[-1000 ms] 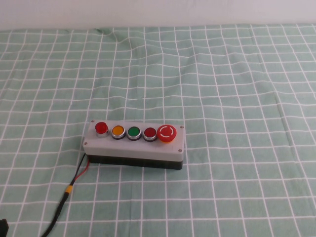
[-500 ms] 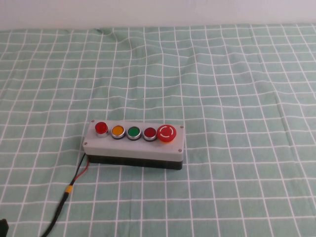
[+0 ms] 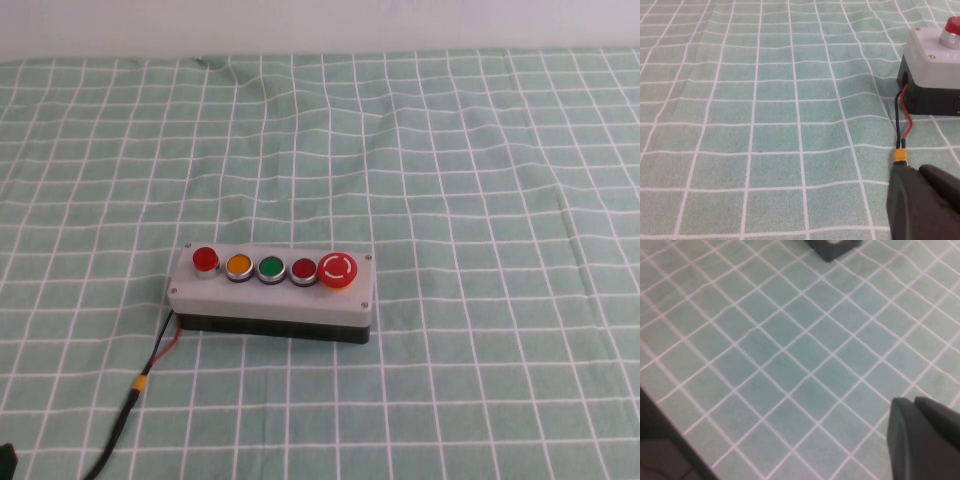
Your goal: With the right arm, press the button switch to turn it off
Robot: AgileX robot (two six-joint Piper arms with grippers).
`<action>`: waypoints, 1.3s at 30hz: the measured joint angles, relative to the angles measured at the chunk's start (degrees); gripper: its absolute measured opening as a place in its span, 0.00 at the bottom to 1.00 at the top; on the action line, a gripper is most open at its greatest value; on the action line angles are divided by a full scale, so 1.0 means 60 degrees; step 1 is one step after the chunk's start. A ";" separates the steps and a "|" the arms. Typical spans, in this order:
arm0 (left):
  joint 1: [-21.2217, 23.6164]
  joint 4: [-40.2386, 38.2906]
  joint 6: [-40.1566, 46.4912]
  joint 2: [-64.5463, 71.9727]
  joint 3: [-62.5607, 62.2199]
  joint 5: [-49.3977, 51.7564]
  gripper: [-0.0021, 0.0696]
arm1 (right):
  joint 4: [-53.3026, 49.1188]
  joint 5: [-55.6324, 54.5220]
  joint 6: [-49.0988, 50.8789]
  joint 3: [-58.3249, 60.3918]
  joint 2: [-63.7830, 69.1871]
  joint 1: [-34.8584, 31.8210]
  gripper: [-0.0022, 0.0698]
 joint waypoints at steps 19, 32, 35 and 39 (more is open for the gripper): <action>0.0000 0.0000 0.0000 0.0000 0.0000 0.0000 0.02 | 0.0356 -0.6650 0.0014 0.4489 -0.2995 -0.6168 0.01; 0.0000 0.0000 0.0000 0.0000 0.0000 0.0000 0.02 | 0.0697 -0.7131 0.0036 0.6355 -0.2995 -0.6405 0.01; 0.0000 0.0000 0.0000 0.0000 0.0000 0.0000 0.02 | 0.0874 -0.7092 0.0036 0.6355 -0.2995 -0.6405 0.01; 0.0000 0.0000 0.0000 0.0000 0.0000 0.0000 0.02 | 0.0985 -0.7093 0.0036 0.6355 -0.2995 -0.6405 0.01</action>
